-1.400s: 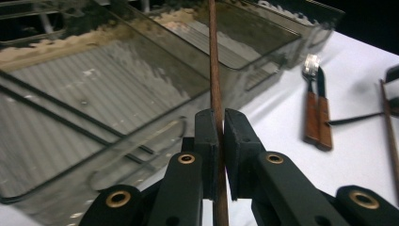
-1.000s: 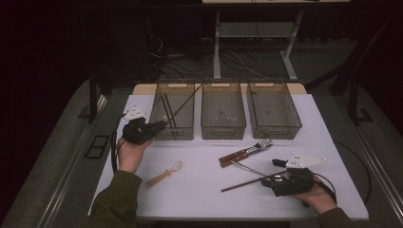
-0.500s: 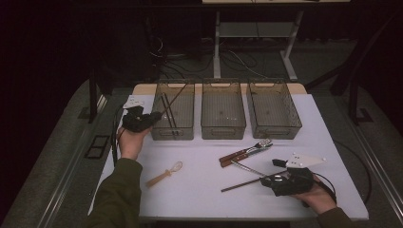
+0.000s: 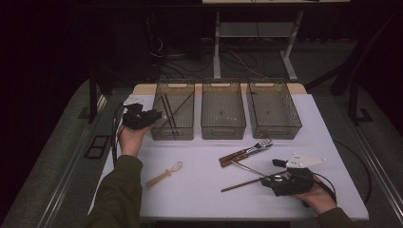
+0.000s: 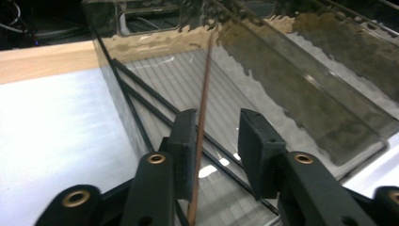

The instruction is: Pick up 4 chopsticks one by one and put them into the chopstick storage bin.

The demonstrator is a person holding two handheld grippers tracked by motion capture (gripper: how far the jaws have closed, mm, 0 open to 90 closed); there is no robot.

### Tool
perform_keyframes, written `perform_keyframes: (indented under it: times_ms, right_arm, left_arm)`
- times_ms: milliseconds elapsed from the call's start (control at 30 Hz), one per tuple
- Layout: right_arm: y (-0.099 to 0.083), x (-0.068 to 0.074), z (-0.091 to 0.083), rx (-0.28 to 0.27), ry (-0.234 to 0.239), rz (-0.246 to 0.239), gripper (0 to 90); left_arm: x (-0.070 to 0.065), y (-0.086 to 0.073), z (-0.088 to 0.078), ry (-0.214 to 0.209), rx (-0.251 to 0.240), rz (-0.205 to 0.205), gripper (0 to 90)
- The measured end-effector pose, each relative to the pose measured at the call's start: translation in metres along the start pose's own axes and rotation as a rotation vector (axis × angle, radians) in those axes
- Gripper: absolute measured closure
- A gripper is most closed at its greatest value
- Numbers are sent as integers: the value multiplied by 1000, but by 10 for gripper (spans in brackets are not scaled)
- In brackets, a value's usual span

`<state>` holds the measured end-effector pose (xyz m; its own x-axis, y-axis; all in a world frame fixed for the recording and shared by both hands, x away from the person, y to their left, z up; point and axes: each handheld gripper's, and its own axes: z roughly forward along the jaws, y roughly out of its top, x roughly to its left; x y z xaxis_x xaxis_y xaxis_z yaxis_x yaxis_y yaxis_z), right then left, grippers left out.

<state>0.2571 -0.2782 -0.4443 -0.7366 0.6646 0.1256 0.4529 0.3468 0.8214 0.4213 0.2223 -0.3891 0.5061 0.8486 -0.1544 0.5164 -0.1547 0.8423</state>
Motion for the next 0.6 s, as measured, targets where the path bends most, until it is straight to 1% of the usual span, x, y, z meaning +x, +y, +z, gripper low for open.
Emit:
perform_keyframes:
  times_ms: [67,100,133,200,233,300,333,367,433,500,600]
  right_arm:
    - [0,0,0,0,1,-1,124]
    - [0,0,0,0,1,-1,124]
    - [0,0,0,0,1,-1,124]
    - [0,0,0,0,-1,0,124]
    - [0,0,0,0,-1,-1,124]
    - [0,0,0,-1,-1,-2,124]
    - [0,0,0,0,-1,-1,124]
    - [0,0,0,0,-2,0,124]
    - [0,0,0,-1,-3,-1,124]
    - [0,0,-1,-3,-3,3,124]
    - [0,0,-1,-5,-5,0,124]
  left_arm:
    - [-4,0,-3,-22,-8,10,624]
    - [-6,0,-4,-28,-4,20,606]
    - [-9,-1,-5,-37,-11,25,606]
    - [-13,-1,-8,-45,-17,43,580]
    - [-15,-1,-10,-51,-19,45,557]
    - [-19,-2,-12,-73,-23,61,549]
    - [-22,-3,-13,-85,-28,62,527]
    - [-26,-4,-14,-96,-31,72,524]
    - [-33,-8,-16,-102,-29,108,521]
    - [-41,-9,-16,-115,-16,129,486]
    - [-53,-11,-19,-140,-21,152,459]
